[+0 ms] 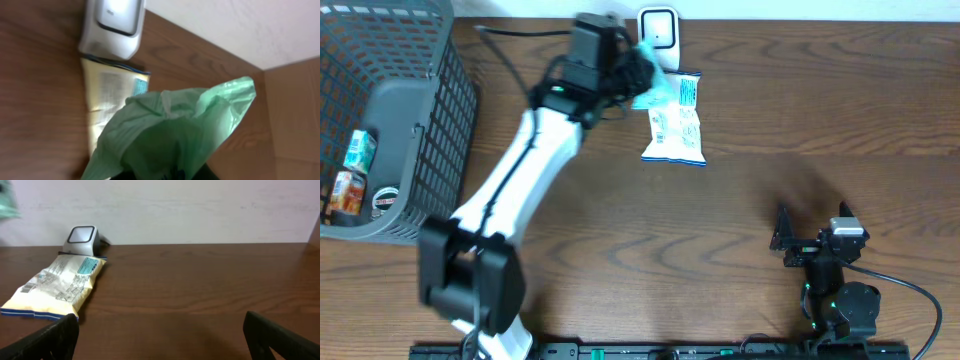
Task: Scan the item barcode
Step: 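Carry the green wipes pack to the scanner and release it beside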
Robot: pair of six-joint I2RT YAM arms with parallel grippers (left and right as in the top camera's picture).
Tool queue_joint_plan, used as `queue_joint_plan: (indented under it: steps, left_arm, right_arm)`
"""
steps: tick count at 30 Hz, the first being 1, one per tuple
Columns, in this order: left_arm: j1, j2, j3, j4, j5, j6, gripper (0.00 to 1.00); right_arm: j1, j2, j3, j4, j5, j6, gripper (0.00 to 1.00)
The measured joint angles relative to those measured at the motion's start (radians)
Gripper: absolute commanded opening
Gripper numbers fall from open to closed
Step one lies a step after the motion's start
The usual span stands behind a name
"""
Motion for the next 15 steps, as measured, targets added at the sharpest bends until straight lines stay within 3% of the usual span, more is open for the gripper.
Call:
queue_joint_plan:
  steps: [3, 5, 7, 10, 12, 15]
  left_arm:
    - [-0.046, 0.078, 0.0, 0.076, 0.0, -0.013, 0.15]
    - [-0.07, 0.119, 0.0, 0.103, 0.0, -0.015, 0.28]
    - [-0.095, 0.166, 0.0, 0.13, 0.001, -0.019, 0.49]
    - [-0.123, 0.217, 0.0, 0.153, 0.0, -0.027, 0.6]
    - [-0.136, 0.231, -0.001, 0.154, 0.001, -0.029, 0.67]
    - [-0.142, 0.23, -0.001, 0.156, 0.004, -0.031, 0.67]
  right_arm:
    - [0.0, 0.0, 0.0, 0.0, 0.0, 0.0, 0.99]
    - [0.0, 0.0, 0.0, 0.0, 0.0, 0.0, 0.99]
    - [0.0, 0.0, 0.0, 0.0, 0.0, 0.0, 0.99]
    - [0.0, 0.0, 0.0, 0.0, 0.0, 0.0, 0.99]
    - [0.0, 0.0, 0.0, 0.0, 0.0, 0.0, 0.99]
    - [0.0, 0.0, 0.0, 0.0, 0.0, 0.0, 0.99]
